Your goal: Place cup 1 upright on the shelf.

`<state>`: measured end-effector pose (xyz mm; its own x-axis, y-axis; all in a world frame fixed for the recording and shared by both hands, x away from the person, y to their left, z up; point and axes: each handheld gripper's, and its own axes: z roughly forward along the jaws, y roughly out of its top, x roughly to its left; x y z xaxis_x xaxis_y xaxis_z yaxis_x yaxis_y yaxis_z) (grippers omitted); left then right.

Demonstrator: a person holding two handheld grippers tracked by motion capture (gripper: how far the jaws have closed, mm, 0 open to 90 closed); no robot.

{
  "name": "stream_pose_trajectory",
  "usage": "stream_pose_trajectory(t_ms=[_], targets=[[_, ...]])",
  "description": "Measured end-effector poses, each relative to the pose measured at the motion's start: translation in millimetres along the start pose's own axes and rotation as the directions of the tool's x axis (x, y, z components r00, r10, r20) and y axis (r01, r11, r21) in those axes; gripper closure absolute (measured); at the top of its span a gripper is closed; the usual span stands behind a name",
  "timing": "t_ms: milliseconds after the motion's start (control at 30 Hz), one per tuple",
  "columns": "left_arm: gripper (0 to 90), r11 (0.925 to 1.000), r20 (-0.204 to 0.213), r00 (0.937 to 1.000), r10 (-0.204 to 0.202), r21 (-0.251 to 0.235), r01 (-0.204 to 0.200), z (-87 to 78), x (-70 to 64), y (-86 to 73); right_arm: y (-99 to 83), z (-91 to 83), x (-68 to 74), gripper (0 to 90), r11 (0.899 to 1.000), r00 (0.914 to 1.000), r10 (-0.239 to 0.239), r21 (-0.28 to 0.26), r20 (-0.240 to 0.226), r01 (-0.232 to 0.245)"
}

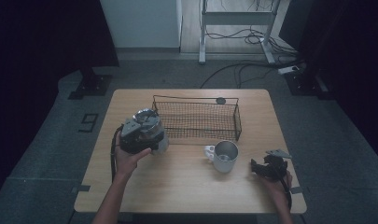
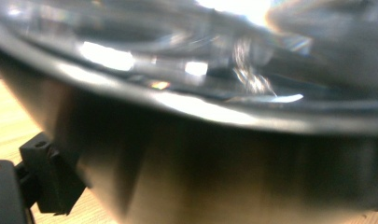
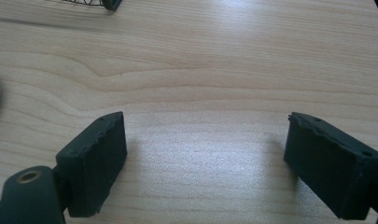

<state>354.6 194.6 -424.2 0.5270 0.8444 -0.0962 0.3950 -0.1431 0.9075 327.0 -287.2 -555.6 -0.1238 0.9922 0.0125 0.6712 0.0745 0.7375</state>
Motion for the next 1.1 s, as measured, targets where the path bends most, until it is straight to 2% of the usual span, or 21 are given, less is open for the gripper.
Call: stream_pose_trajectory(t_ms=[800,1100], targets=[[4.0,1.0000,-0.007,1.0000,0.007,-0.001,-0.007,7.1,4.3,17.1,-0.2,-0.5,0.7,13.0,1.000,0.9999,0.010,0.001,0.007,-0.010],[4.0,0.9999,-0.010,0.9999,0.012,-0.004,-0.012,10.2,3.6,27.9,-0.2,-0.5,0.7,13.0,1.000,0.9999,0.010,0.001,0.007,-0.010]])
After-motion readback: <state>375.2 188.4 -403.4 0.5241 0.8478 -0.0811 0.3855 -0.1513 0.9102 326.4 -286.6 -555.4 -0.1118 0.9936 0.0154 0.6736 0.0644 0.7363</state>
